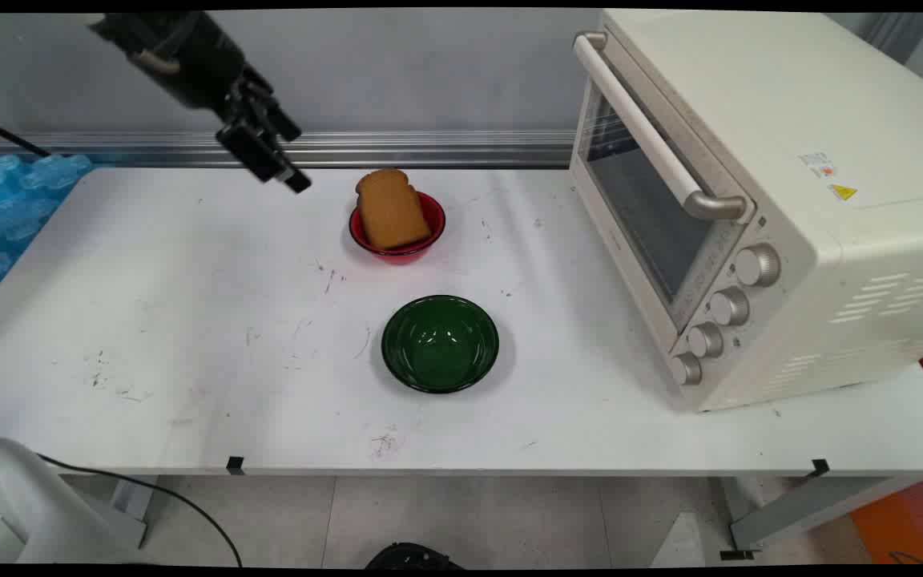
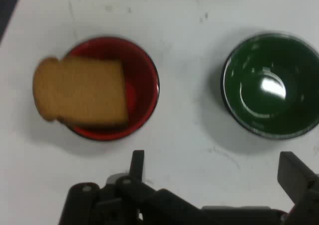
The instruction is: Open the oven
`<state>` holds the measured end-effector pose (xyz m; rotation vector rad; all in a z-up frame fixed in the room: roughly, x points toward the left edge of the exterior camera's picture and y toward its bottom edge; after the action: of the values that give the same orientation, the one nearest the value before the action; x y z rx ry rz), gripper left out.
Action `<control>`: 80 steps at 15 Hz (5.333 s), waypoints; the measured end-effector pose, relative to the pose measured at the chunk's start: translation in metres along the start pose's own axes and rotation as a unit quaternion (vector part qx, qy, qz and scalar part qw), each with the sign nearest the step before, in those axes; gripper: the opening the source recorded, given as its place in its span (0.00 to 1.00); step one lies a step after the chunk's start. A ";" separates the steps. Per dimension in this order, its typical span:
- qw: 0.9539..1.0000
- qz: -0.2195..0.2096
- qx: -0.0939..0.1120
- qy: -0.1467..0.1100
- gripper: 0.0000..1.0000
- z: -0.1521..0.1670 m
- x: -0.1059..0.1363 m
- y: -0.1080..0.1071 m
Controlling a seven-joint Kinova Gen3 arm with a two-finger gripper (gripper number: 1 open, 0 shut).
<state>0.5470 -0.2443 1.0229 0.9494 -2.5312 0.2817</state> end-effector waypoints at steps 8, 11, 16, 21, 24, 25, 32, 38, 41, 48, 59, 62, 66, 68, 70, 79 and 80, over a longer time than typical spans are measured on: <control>0.999 0.003 0.007 0.051 1.00 0.001 0.063 -0.002; 0.998 0.003 0.009 0.069 1.00 0.006 0.086 -0.004; 0.994 -0.003 0.012 0.105 1.00 0.018 0.133 -0.005; 0.991 -0.010 0.009 0.130 1.00 0.031 0.174 -0.004; 0.990 -0.009 0.006 0.141 1.00 0.039 0.198 -0.002; 0.989 -0.008 0.005 0.145 1.00 0.042 0.206 -0.001; 0.988 0.005 0.000 0.152 1.00 0.070 0.255 0.009; 0.990 0.017 0.000 0.141 1.00 0.094 0.279 0.015; 0.991 0.021 -0.002 0.134 0.00 0.106 0.290 0.019; 0.993 0.024 -0.005 0.119 0.00 0.132 0.307 0.021; 0.995 0.020 -0.004 0.099 0.00 0.173 0.314 0.011; 0.995 0.020 -0.004 0.093 0.00 0.177 0.311 0.010; 0.996 0.022 -0.006 0.086 0.00 0.176 0.306 0.009; 0.996 0.024 -0.007 0.082 0.00 0.174 0.302 0.010; 0.997 0.026 -0.010 0.076 0.00 0.172 0.295 0.011; 0.998 0.032 -0.020 0.048 0.00 0.167 0.264 0.014; 0.998 0.032 -0.020 0.045 0.00 0.168 0.261 0.014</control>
<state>0.3084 -0.4398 0.9907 0.8228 -2.4789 0.2842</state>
